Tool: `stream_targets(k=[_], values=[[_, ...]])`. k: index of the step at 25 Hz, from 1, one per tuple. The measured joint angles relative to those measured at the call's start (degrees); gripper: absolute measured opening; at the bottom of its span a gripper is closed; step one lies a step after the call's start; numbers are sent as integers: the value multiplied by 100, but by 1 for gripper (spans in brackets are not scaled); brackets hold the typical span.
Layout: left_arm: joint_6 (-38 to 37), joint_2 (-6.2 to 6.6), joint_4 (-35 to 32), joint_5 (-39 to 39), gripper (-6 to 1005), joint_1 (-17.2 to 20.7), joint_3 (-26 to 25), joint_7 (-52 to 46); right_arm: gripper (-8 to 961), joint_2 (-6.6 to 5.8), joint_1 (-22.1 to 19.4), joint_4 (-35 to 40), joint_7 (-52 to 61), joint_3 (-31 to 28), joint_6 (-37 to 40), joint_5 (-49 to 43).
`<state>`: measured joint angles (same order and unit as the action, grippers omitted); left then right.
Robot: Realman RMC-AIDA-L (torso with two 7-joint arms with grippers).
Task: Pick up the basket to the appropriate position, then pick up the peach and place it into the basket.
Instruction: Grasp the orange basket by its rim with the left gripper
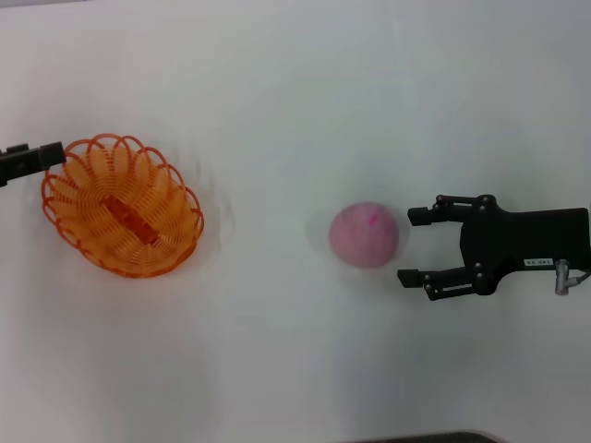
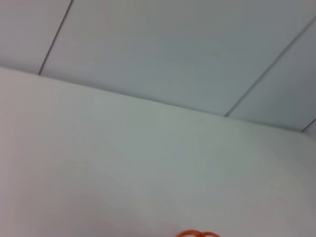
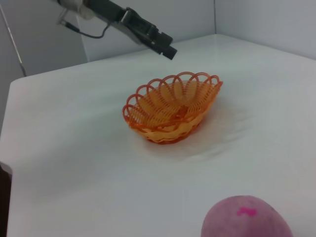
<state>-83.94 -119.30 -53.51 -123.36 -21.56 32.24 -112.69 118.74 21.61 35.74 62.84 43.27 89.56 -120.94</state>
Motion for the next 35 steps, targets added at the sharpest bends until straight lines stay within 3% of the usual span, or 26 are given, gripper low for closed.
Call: stream_targets(k=[5,8,23,35], values=[[363,-145,-700,-335,716,-46,570,-9,898,1,6,0,6,9,17,0],[379,-138,-819,-658,716,-203,785,-98,898,1,-14,-1,8,-15,22,0],[729,-141,-531,-2428,717,-1171,951,-260,899,1,-25,2,17,-3,6,-18],[915,-153,-18,-3226,717,-1630,990,-272,899,0,-34,25,17,0,5,-18]])
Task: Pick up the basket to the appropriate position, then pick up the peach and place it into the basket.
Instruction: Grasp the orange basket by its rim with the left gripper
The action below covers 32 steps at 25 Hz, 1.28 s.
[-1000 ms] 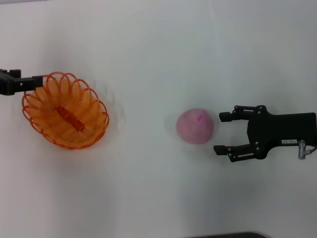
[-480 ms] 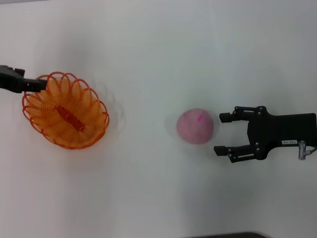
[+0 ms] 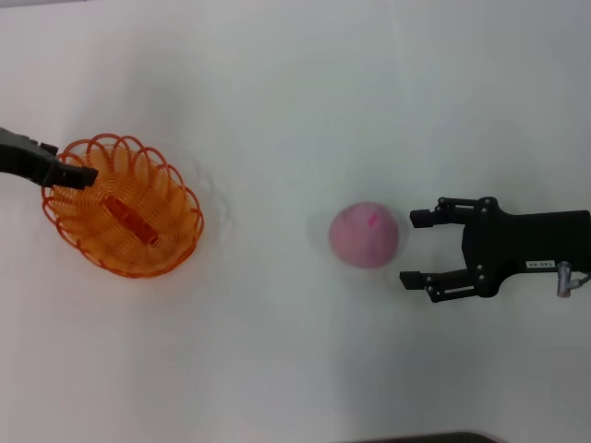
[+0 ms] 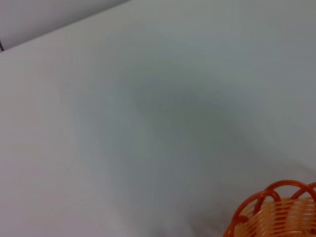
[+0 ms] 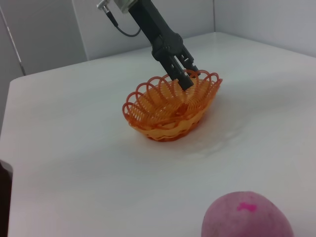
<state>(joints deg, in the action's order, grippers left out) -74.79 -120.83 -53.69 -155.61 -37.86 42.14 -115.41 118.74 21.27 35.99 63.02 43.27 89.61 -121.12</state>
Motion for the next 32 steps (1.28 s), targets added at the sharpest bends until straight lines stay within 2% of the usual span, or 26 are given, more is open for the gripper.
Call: stream_targets(k=[9,15,24,32], values=[[4,-11,124,-206,716,-187,137,-59,899,0,9,-5,0,-9,-8,0],[-14,18,100,-291,619,-203,564,-270,899,7,23,-8,0,-10,-8,0],[-100,7,55,-770,621,-456,805,-446,899,9,41,-20,0,6,-4,1],[-187,24,43,-799,623,-565,1050,-565,899,9,30,-23,0,-2,-4,1]])
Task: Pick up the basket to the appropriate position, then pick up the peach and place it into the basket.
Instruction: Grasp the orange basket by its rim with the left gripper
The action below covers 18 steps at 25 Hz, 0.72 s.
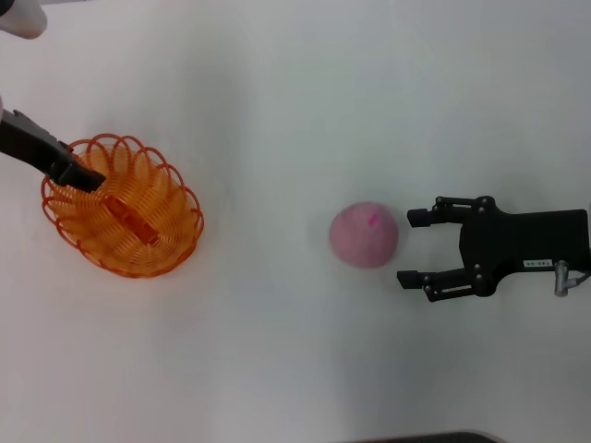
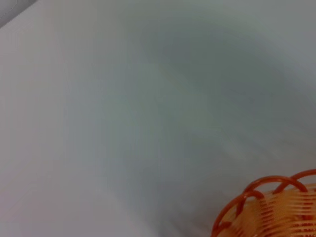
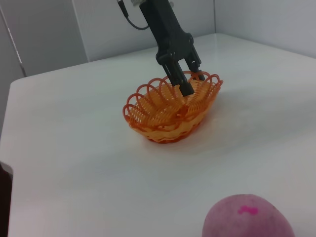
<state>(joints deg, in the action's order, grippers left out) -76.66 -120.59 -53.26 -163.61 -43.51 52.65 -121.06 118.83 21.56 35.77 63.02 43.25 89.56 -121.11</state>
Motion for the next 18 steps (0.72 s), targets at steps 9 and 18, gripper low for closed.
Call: stream_targets(k=[9,18], values=[[1,-5,-43,-5,602,-11,127,-21,898,0,23,0,0,20,0,0],[61,-11,-140,-5,560,3,201,-91,898,0,24,0,0,-15,8,0]])
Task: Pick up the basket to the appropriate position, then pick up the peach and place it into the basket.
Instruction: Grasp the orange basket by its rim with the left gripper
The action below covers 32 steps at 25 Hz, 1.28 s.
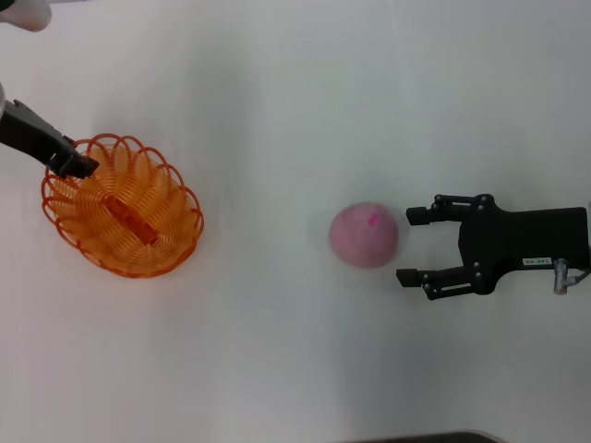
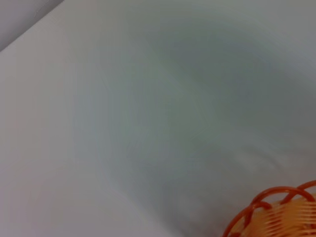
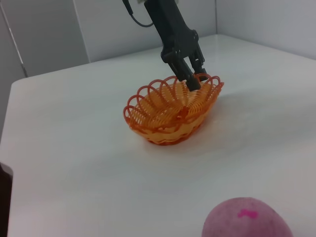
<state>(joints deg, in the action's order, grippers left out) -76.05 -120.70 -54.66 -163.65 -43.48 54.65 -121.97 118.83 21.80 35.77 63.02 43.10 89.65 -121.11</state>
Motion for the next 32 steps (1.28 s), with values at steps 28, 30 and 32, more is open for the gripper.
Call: stream_targets(k=[28,30,32], values=[[-745,138,-313,0,105,-70,147,-832,898,17,17,45,9,-2,35,9],[-864,160,-393,0,103,-92,107,-1029,898,16,18,45,9,6,37,9],[-1011,184,-431,0,92,-141,19,-1224,898,12,18,48,9,14,37,9]])
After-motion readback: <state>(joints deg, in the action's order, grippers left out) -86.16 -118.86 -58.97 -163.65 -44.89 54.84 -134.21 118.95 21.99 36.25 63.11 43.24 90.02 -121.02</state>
